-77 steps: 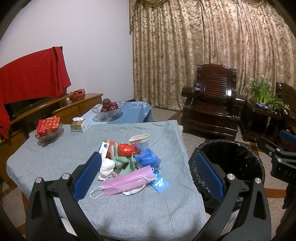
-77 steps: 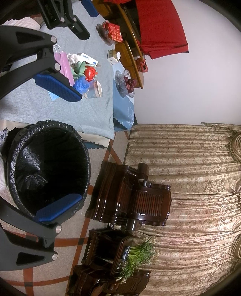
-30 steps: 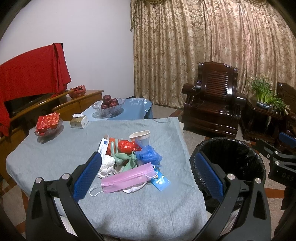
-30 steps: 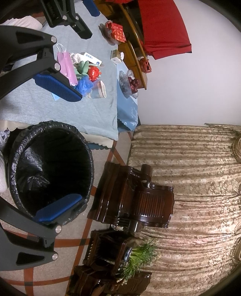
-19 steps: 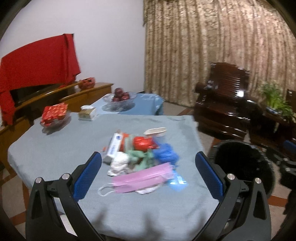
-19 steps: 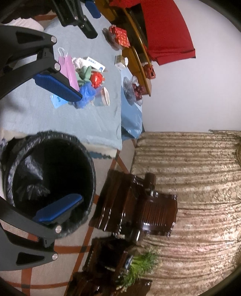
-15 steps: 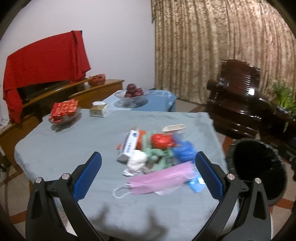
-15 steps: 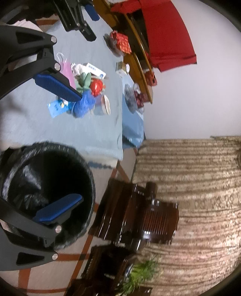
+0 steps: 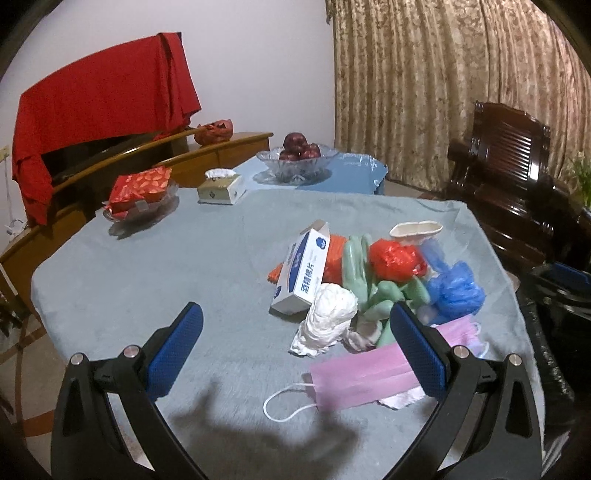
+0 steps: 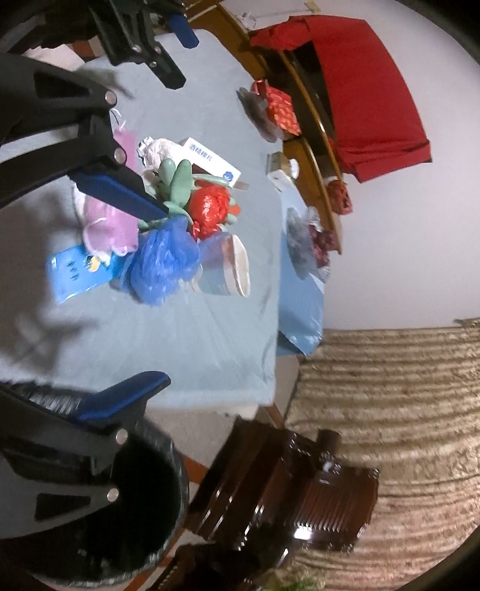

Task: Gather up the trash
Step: 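Move both tools toward the trash pile on the table, then grasp the blue plastic bag with the right tool while the left tool grasps the pink mask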

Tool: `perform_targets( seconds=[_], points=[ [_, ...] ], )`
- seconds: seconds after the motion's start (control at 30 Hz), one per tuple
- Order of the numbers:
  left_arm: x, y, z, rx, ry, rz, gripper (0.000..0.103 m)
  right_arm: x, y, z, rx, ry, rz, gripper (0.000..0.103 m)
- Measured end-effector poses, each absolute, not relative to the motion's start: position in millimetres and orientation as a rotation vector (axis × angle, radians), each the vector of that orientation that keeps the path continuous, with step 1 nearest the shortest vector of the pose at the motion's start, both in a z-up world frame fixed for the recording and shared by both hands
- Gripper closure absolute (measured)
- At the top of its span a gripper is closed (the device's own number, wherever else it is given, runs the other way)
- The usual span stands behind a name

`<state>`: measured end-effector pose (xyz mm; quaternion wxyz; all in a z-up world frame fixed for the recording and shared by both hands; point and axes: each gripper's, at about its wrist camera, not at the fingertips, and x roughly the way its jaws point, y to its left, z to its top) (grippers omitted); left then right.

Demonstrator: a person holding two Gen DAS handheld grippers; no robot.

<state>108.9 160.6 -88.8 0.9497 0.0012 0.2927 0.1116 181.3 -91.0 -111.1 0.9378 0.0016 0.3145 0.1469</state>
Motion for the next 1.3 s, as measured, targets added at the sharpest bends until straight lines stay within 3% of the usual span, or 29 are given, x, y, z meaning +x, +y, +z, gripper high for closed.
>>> perform_targets(
  seconds=[0.33, 0.53, 0.67, 1.2, 1.27, 1.3],
  points=[
    [129, 167, -116, -0.008, 0.629, 0.219, 0.006, 225, -58, -152, -0.041, 0.743, 0.360, 0.038],
    [130, 162, -127, -0.003, 0.655, 0.194, 0.006, 229, -57, -160, -0.038, 0.769, 0.404, 0.070],
    [130, 157, -133, -0.003, 0.673, 0.179, 0.008, 224, -67, -157, -0.021, 0.760, 0.404, 0.082],
    [124, 141, -169, 0.001, 0.777, 0.128, 0.009, 180, -105, -153, 0.000, 0.755, 0.317, 0.084],
    [127, 140, -176, -0.004, 0.800, 0.109, 0.017, 177, -106, -156, 0.000, 0.762, 0.317, 0.084],
    [128, 140, -179, -0.010, 0.815, 0.101, 0.027, 177, -105, -158, -0.002, 0.764, 0.317, 0.084]
  ],
)
